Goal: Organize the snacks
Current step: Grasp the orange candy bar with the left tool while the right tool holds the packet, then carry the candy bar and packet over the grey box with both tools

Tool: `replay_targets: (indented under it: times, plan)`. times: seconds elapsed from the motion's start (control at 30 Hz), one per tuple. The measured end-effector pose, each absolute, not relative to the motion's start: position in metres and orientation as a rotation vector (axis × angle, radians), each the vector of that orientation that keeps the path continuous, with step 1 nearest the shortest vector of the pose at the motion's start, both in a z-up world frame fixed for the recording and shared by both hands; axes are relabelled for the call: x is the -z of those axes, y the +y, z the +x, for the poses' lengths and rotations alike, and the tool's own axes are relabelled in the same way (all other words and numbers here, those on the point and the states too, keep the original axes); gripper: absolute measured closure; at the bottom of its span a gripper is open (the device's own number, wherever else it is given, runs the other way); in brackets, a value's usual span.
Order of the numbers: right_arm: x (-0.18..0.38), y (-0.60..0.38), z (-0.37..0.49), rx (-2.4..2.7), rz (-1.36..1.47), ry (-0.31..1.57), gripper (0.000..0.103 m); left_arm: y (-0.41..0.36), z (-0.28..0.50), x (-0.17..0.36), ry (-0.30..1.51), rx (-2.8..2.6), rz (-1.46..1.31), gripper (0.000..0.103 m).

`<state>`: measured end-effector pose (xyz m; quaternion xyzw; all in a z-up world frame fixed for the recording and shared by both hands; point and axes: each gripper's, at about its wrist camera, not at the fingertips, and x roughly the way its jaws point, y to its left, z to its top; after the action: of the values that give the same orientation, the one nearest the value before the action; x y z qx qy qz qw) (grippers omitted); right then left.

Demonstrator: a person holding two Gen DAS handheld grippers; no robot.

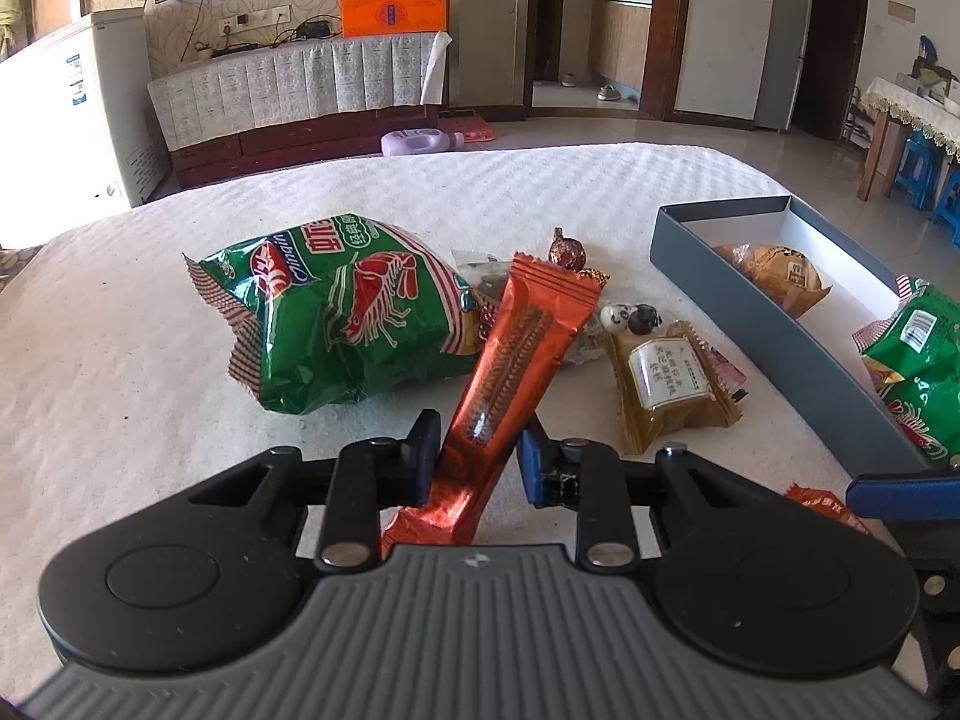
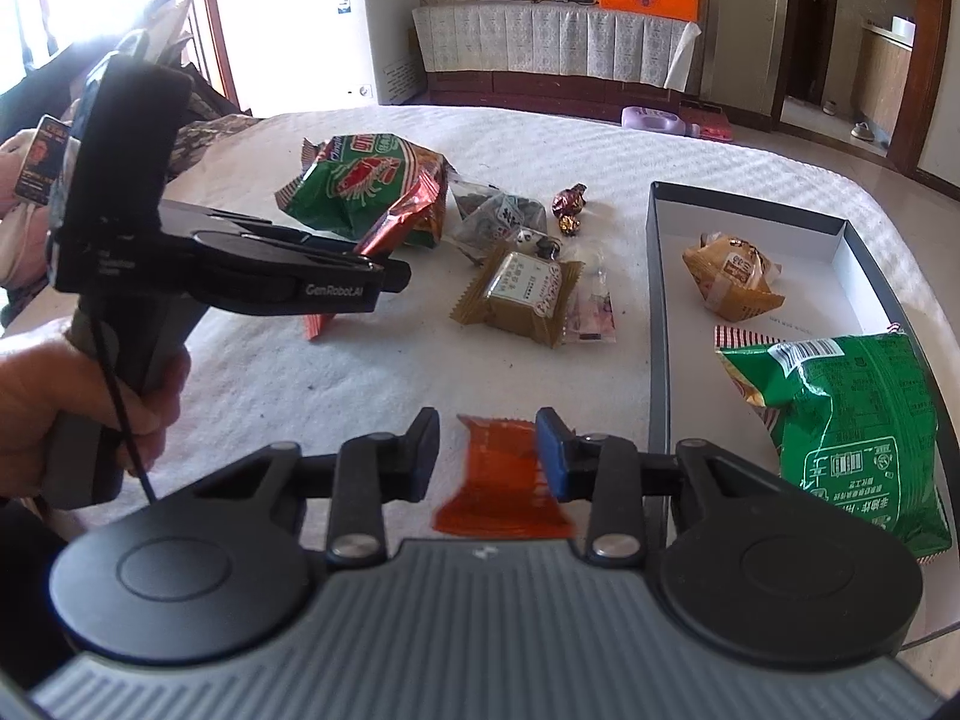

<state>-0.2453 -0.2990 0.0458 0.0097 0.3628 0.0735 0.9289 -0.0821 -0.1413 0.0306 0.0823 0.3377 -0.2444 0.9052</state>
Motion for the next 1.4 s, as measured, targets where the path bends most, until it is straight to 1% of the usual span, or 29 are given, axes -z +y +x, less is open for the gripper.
replay_targets:
  times: [0.1, 0.17, 0.2, 0.23, 0.3, 0.43, 0.53, 0.57, 0.6, 0.63, 0.67, 0.73, 0.77, 0.8, 0.83, 0.87, 0.9, 0.93, 0.97, 1.03, 1.4]
  plan:
    - [-0.040, -0.299, -0.243, -0.130, 0.010, 0.771, 0.066, -0.140, -0.083, -0.031, 0.704, 0.498, 0.170, 0.071]
    - [-0.041, -0.302, -0.244, -0.118, 0.016, 0.764, 0.064, -0.139, -0.082, -0.030, 0.706, 0.496, 0.166, 0.071]
    - [-0.041, -0.304, -0.244, -0.116, 0.030, 0.765, 0.061, -0.140, -0.081, -0.028, 0.711, 0.501, 0.167, 0.071]
    - [-0.041, -0.305, -0.245, -0.111, 0.040, 0.767, 0.053, -0.140, -0.080, -0.026, 0.719, 0.500, 0.170, 0.071]
    - [-0.038, -0.306, -0.244, -0.096, 0.030, 0.776, 0.044, -0.142, -0.077, -0.021, 0.739, 0.490, 0.180, 0.070]
    - [-0.033, -0.307, -0.241, -0.097, 0.030, 0.799, 0.044, -0.144, -0.075, -0.016, 0.741, 0.493, 0.181, 0.068]
    - [-0.026, -0.299, -0.236, -0.112, -0.003, 0.829, 0.046, -0.145, -0.076, -0.015, 0.738, 0.498, 0.184, 0.061]
    - [-0.024, -0.294, -0.235, -0.126, -0.030, 0.837, 0.046, -0.144, -0.077, -0.014, 0.741, 0.499, 0.182, 0.053]
    - [-0.022, -0.289, -0.234, -0.140, -0.051, 0.848, 0.049, -0.144, -0.078, -0.014, 0.748, 0.509, 0.175, 0.036]
    - [-0.022, -0.286, -0.235, -0.145, -0.070, 0.844, 0.051, -0.144, -0.079, -0.012, 0.757, 0.521, 0.173, 0.027]
    - [-0.024, -0.283, -0.236, -0.152, -0.080, 0.842, 0.052, -0.146, -0.080, -0.011, 0.765, 0.529, 0.183, 0.011]
    - [-0.026, -0.283, -0.239, -0.167, -0.071, 0.833, 0.052, -0.152, -0.083, -0.009, 0.750, 0.534, 0.217, 0.009]
    - [-0.028, -0.283, -0.240, -0.169, -0.072, 0.824, 0.052, -0.153, -0.083, -0.009, 0.747, 0.542, 0.221, 0.011]
    - [-0.031, -0.284, -0.242, -0.171, -0.070, 0.814, 0.053, -0.153, -0.082, -0.009, 0.746, 0.557, 0.210, 0.020]
    - [-0.033, -0.285, -0.244, -0.175, -0.060, 0.804, 0.053, -0.152, -0.081, -0.010, 0.742, 0.563, 0.196, 0.025]
    - [-0.035, -0.286, -0.245, -0.173, -0.052, 0.798, 0.053, -0.152, -0.081, -0.012, 0.734, 0.565, 0.190, 0.042]
    - [-0.036, -0.287, -0.246, -0.176, -0.047, 0.797, 0.060, -0.151, -0.081, -0.013, 0.731, 0.567, 0.182, 0.063]
    - [-0.037, -0.288, -0.247, -0.175, -0.041, 0.795, 0.060, -0.151, -0.081, -0.014, 0.732, 0.560, 0.179, 0.072]
    - [-0.037, -0.289, -0.248, -0.171, -0.041, 0.793, 0.060, -0.149, -0.080, -0.014, 0.734, 0.557, 0.174, 0.077]
    - [-0.039, -0.289, -0.247, -0.175, -0.036, 0.791, 0.060, -0.143, -0.078, -0.016, 0.745, 0.554, 0.143, 0.079]
    - [-0.059, -0.297, -0.259, -0.190, 0.004, 0.704, 0.061, -0.138, -0.092, -0.039, 0.692, 0.529, 0.136, 0.079]
